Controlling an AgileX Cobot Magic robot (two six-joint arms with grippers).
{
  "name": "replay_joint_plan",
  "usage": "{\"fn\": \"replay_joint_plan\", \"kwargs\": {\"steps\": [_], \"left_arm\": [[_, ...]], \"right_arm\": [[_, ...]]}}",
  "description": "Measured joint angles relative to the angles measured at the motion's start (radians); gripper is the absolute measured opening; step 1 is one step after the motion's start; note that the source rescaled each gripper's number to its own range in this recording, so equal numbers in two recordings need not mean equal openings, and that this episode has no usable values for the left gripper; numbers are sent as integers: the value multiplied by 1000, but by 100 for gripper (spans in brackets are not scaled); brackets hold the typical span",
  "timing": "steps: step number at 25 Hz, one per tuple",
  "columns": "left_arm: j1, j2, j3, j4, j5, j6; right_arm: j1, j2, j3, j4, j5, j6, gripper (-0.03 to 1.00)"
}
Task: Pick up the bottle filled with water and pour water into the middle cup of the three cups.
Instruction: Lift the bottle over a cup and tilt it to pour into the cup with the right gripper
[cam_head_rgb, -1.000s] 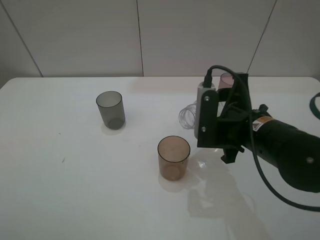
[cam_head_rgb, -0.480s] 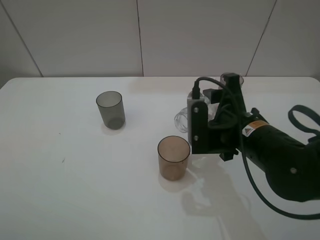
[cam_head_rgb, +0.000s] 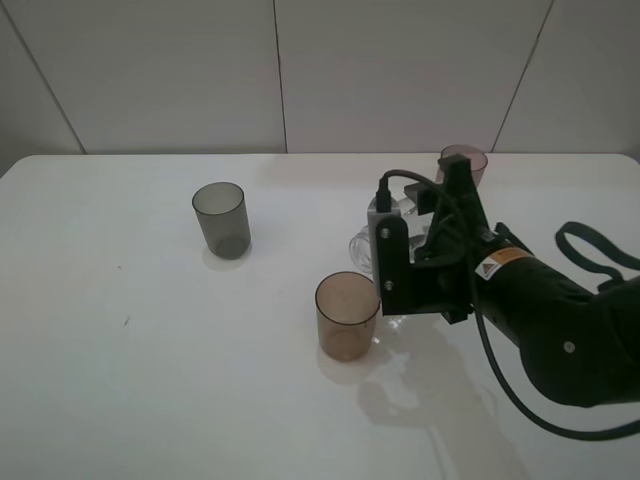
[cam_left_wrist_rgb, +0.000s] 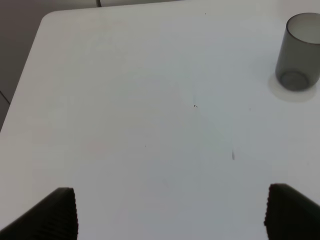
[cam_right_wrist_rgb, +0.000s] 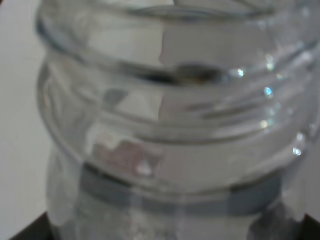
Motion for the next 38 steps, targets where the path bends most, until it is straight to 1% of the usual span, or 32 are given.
{"fn": "replay_joint_plan", "kwargs": {"steps": [8, 20, 27, 33, 38], "left_arm": [[0, 0, 0, 0, 0, 0], [0, 0, 0, 0, 0, 0], [0, 0, 0, 0, 0, 0], [0, 0, 0, 0, 0, 0], [0, 0, 0, 0, 0, 0]], "right_arm": [[0, 7, 0, 0, -13, -119, 0], [0, 24, -1, -29, -32, -130, 0], [0, 24, -1, -65, -92, -132, 0], [0, 24, -1, -68, -97, -205, 0], [0, 24, -1, -84, -107, -225, 0]]}}
